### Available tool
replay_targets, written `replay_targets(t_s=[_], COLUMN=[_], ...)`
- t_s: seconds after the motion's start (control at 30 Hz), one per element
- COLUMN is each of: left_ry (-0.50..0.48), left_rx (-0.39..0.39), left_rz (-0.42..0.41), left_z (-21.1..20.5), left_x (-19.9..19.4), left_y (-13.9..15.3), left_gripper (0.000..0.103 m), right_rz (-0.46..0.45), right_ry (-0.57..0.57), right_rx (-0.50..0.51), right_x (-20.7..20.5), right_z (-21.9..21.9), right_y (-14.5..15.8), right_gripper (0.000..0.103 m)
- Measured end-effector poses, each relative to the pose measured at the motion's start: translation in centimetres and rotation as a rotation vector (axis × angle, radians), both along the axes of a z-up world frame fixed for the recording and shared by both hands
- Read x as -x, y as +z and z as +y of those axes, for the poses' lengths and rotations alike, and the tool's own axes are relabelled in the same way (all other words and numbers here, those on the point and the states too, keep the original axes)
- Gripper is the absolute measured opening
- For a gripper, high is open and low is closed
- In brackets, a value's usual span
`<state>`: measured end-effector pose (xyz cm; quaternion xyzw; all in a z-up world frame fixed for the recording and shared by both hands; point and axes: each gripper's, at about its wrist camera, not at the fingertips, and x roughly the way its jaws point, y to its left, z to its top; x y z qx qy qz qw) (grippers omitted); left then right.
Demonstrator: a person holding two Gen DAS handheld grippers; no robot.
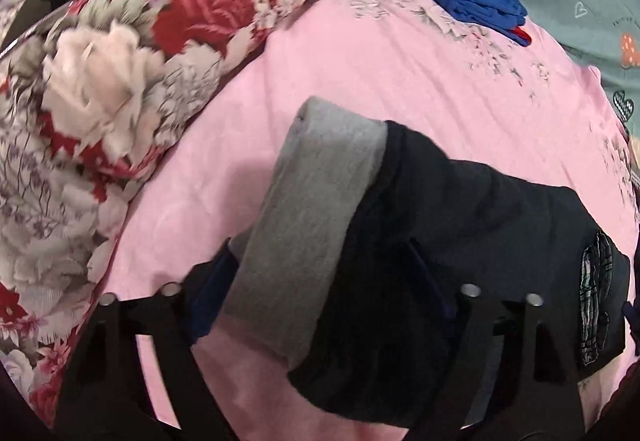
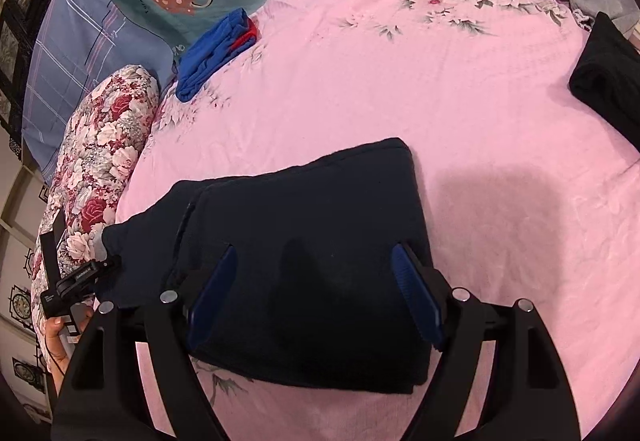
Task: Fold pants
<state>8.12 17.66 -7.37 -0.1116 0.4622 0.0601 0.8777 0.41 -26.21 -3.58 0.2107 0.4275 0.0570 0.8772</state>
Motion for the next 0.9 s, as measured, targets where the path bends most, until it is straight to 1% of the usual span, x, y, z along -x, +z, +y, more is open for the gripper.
replay_targets(t_s=[0.03,0.1,0.17,0.2,0.3,0.33,0.4,0.47,0.5,0.57,0.6,0.63,0.67,0.7,0.73,0.77,0.8,0.83,0.9], left_ry=[-0.028,-0.073,-0.097,-0.108,-0.145,-0.176,-0.234,-0.325,-0.369,-0.474,-0.507,-0.535,-0.566,-0.618,-0.655,-0.69,-0.711,-0.714,-0.711], left_rx=[-0.006,-0.012,-0.063,-0.065,-0.033,-0.015,0.014,0.031,0.034,0.029,0.013,0.001,0.018,0.079,0.137,0.197,0.239,0.255,0.249], left_rz=[-0.011,-0.02,-0.038,-0.047,-0.115,-0.149,-0.193,-0.24,-0.255,-0.28,-0.278,-0.26,-0.233,-0.178,-0.141,-0.105,-0.075,-0.075,-0.126], left_z=[-0.6,-1.4,-2.5,-2.8,-3.7,-4.5,-6.5,-9.9,-11.7,-16.1,-17.9,-19.9,-21.4,-22.9,-23.5,-24.0,-24.4,-24.4,-23.8], left_x=[-0.1,0.3,1.1,1.5,3.3,3.9,4.5,5.1,5.1,5.0,4.9,4.5,4.0,3.4,2.9,2.7,2.6,2.8,3.8], left_y=[0.4,0.9,1.8,2.5,5.6,7.1,9.3,11.2,11.7,11.5,11.0,9.9,8.8,7.5,6.6,5.9,5.4,5.4,6.0], left_gripper=[0.055,0.037,0.034,0.033,0.033,0.033,0.033,0.034,0.035,0.043,0.061,0.074,0.074,0.075,0.079,0.082,0.083,0.086,0.091], right_rz=[0.003,0.0,-0.006,-0.01,-0.015,-0.017,-0.02,-0.025,-0.028,-0.04,-0.046,-0.051,-0.052,-0.051,-0.048,-0.043,-0.036,-0.032,-0.034], right_ry=[-0.004,0.001,0.006,0.008,0.012,0.015,0.02,0.014,0.009,-0.007,-0.011,-0.019,-0.025,-0.028,-0.03,-0.029,-0.03,-0.028,-0.006], right_rx=[0.002,-0.002,-0.011,-0.019,-0.037,-0.051,-0.082,-0.103,-0.107,-0.112,-0.119,-0.12,-0.121,-0.123,-0.124,-0.123,-0.117,-0.112,-0.103], right_x=[-0.2,-0.6,-0.8,-0.9,-0.9,-0.8,-0.5,-0.2,0.0,0.5,0.8,1.2,1.4,1.6,1.9,2.0,2.0,2.1,2.1], right_z=[0.1,0.2,0.3,0.3,0.1,0.0,-0.5,-1.0,-1.3,-2.0,-2.3,-2.6,-2.9,-3.1,-3.2,-3.3,-3.3,-3.2,-2.8], right_y=[0.0,0.0,0.1,0.1,0.1,0.0,0.0,0.1,0.2,0.5,0.6,0.7,0.7,0.7,0.7,0.6,0.6,0.6,0.8], right_gripper=[0.08,0.08,0.08,0.08,0.08,0.08,0.08,0.08,0.08,0.08,0.08,0.08,0.08,0.08,0.08,0.08,0.08,0.08,0.08])
